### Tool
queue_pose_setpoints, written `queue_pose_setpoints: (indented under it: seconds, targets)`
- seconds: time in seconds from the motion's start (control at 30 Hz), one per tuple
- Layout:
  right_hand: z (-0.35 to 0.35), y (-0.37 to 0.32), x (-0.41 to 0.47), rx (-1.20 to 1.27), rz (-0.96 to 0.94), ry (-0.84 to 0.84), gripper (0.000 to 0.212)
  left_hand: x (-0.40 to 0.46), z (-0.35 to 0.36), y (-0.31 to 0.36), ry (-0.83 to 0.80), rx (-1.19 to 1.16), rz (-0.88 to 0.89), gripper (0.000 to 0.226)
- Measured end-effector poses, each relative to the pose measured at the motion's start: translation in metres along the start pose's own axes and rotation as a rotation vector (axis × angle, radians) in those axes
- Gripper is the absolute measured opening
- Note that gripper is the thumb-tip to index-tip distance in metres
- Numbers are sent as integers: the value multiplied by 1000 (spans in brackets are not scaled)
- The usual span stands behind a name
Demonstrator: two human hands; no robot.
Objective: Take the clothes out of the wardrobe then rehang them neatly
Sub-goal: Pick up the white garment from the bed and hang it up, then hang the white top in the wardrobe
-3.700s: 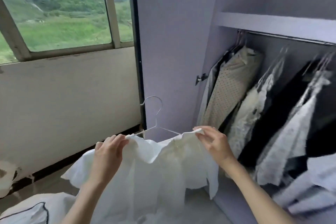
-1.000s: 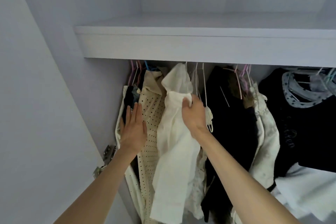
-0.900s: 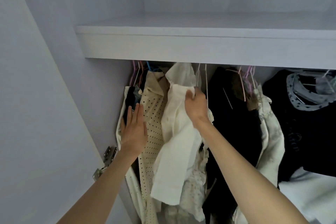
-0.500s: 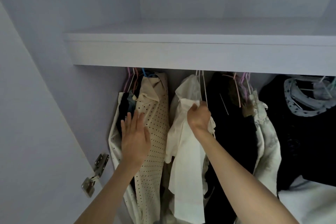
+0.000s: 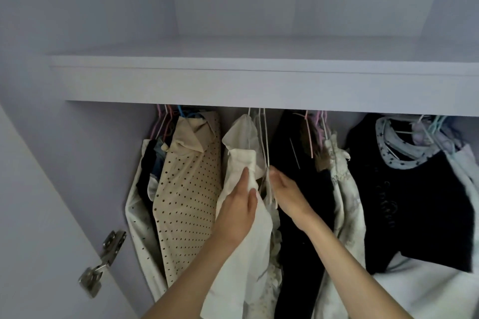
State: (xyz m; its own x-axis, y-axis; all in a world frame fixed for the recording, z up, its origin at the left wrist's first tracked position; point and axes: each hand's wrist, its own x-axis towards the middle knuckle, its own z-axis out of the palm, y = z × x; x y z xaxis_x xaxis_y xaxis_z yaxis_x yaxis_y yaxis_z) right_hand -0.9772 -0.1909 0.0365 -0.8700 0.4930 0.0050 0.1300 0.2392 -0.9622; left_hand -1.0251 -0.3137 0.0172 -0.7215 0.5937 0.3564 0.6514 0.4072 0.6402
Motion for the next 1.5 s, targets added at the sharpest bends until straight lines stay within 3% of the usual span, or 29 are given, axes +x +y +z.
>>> queue_pose_setpoints:
  seconds: [0.23,0.43,0.57,0.67,0.77,0.9,1.07,1.17,1.4,1.5]
  targets:
    - [-6,15,-9,210,31,-58,30,12,3,17,-192,84,39,56]
    - [-12,19,-18,118,-11,-128,29,9,12,1,-152,32,-17,55]
    - [-17,26,-23,-95,-83,-106,46,4,13,-3,-173,106,27,57]
    - [-15,40,-37,-390,-265,-61,55,-12,11,-8,-146,289,45,58]
    - [-6,55,-59,-658,-452,-37,62,-55,14,-21,-109,412,-21,66]
    - [13,65,-75,-846,-613,-10,57,-119,-2,-44,28,543,-141,56]
    - [62,56,-102,-977,-803,-211,61,-208,-47,-57,141,664,-297,54]
    - [97,54,-137,-990,-826,-341,62,-279,-63,-57,177,696,-433,52]
    - [180,70,-285,-937,-888,-717,64,-471,-83,-19,281,734,-818,53]
    - [210,69,-352,-873,-958,-928,78,-548,-91,5,381,727,-952,50]
